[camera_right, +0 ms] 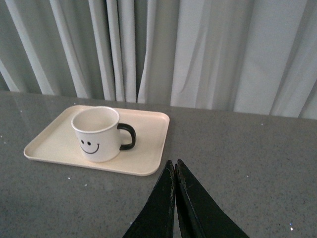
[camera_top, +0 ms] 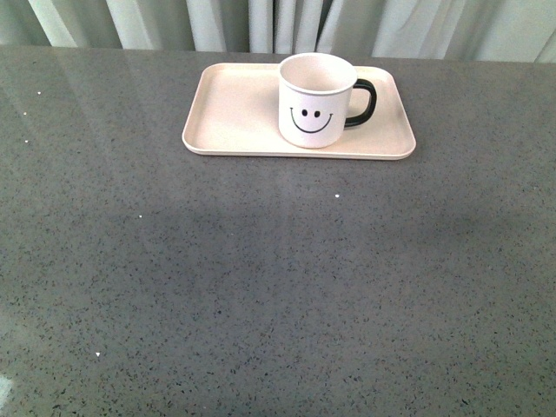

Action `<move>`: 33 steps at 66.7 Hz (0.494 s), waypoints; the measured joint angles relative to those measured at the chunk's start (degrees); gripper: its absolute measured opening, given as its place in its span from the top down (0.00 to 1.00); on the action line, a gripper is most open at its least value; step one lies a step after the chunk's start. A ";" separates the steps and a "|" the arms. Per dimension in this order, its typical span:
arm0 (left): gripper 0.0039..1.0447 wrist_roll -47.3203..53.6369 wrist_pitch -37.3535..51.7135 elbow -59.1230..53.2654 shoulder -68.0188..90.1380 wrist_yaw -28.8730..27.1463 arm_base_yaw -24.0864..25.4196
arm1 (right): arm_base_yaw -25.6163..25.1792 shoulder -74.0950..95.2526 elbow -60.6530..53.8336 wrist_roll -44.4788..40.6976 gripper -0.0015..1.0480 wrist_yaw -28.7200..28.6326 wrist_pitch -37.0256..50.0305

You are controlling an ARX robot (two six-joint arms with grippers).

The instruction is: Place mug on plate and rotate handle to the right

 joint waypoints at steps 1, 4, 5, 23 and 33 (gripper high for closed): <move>0.09 0.00 0.00 0.00 0.00 0.00 0.00 | 0.00 -0.24 -0.24 0.00 0.98 0.00 -0.22; 0.09 0.02 0.00 0.00 0.00 -0.02 0.00 | 0.00 -2.01 -1.14 0.00 0.98 0.00 -1.77; 0.09 0.02 0.00 0.02 0.00 0.00 0.00 | 0.00 -2.40 -1.25 0.00 0.98 0.00 -2.10; 0.09 0.00 0.00 0.00 0.00 0.00 0.00 | 0.00 -16.57 -2.51 0.00 0.98 0.00 -13.84; 0.09 0.02 0.00 0.00 0.00 0.00 0.00 | 0.00 -22.43 -2.56 0.00 0.98 0.00 -19.21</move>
